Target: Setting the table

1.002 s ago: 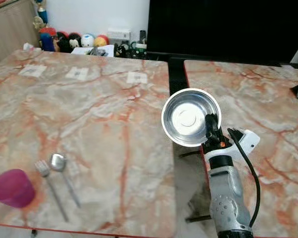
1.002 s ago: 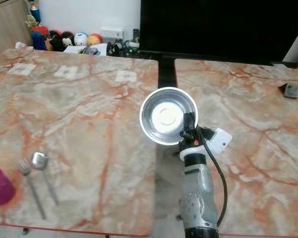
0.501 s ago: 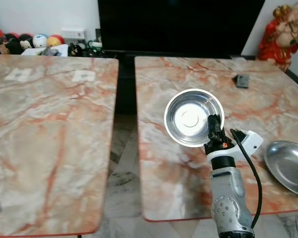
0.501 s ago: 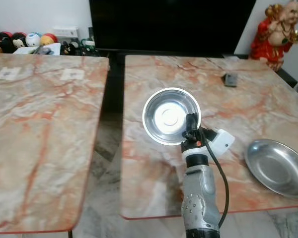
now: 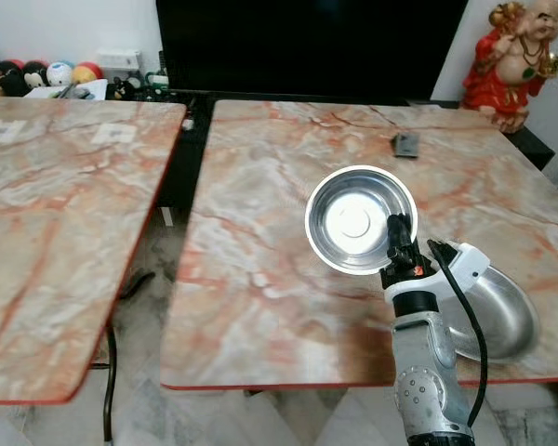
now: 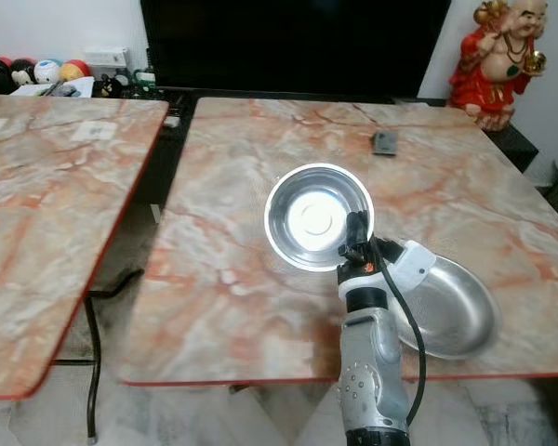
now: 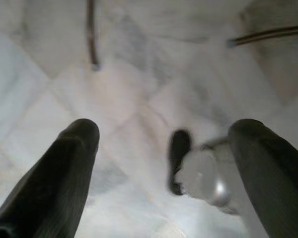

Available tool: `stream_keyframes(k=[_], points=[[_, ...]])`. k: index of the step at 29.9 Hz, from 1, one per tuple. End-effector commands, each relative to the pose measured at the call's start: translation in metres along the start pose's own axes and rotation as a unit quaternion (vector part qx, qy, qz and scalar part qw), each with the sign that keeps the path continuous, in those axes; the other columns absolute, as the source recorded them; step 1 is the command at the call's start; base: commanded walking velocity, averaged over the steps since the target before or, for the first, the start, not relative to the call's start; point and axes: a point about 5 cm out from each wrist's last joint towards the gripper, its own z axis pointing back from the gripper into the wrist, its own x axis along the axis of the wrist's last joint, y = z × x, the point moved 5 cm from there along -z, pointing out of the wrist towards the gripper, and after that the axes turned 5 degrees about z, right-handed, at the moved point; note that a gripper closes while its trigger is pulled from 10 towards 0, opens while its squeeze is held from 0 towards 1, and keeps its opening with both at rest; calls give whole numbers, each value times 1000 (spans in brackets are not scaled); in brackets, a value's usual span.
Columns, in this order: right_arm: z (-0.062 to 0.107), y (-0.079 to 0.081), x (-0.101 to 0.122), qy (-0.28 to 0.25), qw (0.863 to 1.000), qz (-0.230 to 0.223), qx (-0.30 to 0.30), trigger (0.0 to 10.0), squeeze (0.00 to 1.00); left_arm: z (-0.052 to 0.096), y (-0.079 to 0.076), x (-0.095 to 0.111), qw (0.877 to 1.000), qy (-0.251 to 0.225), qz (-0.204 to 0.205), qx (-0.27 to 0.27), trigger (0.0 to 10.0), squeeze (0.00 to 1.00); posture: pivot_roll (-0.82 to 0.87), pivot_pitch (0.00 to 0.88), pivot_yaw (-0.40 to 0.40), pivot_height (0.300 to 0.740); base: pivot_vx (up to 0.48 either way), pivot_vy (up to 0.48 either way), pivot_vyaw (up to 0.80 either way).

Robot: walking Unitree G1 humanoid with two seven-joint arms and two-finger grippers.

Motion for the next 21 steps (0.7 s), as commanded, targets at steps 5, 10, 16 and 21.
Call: stream_keyframes(k=[5,10,16,21], points=[[7,-23,10,-29,995,4,-94,10000,0,2,3,-8,1000,18,-2,2,10000,0,36,104,-37,740,0,0,0],[8,-33,17,-30,989,11,-143,10000,0,2,3,-7,1000,17,-4,1,10000,0,32,103,-32,740,0,0,0],[8,-40,14,-9,982,-15,-187,10000,0,0,3,-3,1000,13,-5,0,10000,0,32,104,-32,740,0,0,0],[12,-39,11,9,977,-22,-214,10000,0,0,3,-3,1000,12,-6,-2,10000,0,30,105,-32,740,0,0,0]])
